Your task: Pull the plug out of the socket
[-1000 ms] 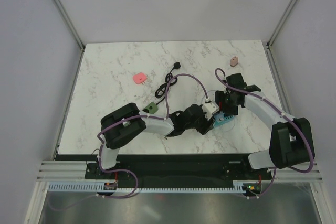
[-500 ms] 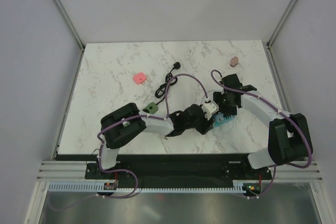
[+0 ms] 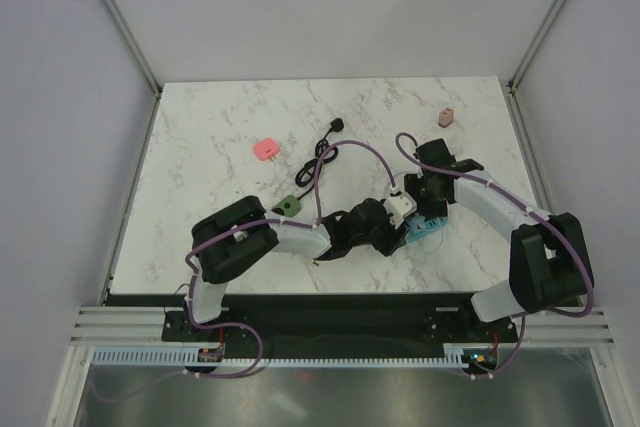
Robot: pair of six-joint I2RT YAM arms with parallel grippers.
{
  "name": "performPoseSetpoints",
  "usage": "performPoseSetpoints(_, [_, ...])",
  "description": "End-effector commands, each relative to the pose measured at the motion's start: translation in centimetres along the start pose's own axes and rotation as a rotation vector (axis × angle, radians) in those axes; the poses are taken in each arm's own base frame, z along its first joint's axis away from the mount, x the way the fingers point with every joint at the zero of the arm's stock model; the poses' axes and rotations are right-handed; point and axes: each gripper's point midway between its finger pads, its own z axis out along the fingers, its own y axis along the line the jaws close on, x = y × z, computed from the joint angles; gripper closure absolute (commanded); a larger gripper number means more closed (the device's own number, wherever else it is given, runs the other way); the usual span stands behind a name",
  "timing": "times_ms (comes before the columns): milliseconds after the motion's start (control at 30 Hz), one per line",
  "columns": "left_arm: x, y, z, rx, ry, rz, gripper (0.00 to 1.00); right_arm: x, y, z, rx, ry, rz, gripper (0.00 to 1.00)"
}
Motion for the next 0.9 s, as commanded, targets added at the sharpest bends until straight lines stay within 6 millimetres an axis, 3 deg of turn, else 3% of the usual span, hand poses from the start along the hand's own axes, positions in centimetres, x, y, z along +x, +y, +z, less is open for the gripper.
performPoseSetpoints(0, [-1.3,0.2,-0.4,-0.008,-0.039,0.031,0.98,-2.2,0.3,-0.3,0.028,-0.065,0.000,0.55])
performPoseSetpoints(33, [-1.2,0.2,-0.4,-0.009,-0.035,0.032,0.98,-2.4,0.2,-0.6,0.039,-0.079,0.002,0.65])
performPoseSetpoints(100, [-1.2,0.2,-0.4,-0.009,-0.033,0.031,0.98,-3.0,-0.2,-1.2,0.065,-0.100,0.006,0.73])
performPoseSetpoints(233, [-1.2,0.4,0.0,-0.008,-0.018,0.026,0.98,-4.5,-0.2,-3.3,0.074,-0.157,0.016,1.00])
performPoseSetpoints(533, [-1.1,0.4,0.2,-0.009,-0.015,0.026,0.98,-6.0,0.9,-5.6,0.031,-0.193,0.002,1.00])
performPoseSetpoints(867, [-1.3,0.2,0.1,0.029,-0.014,0.007,0.98,-4.4,0.7,-4.7,0.138,-0.165,-0.057,1.00])
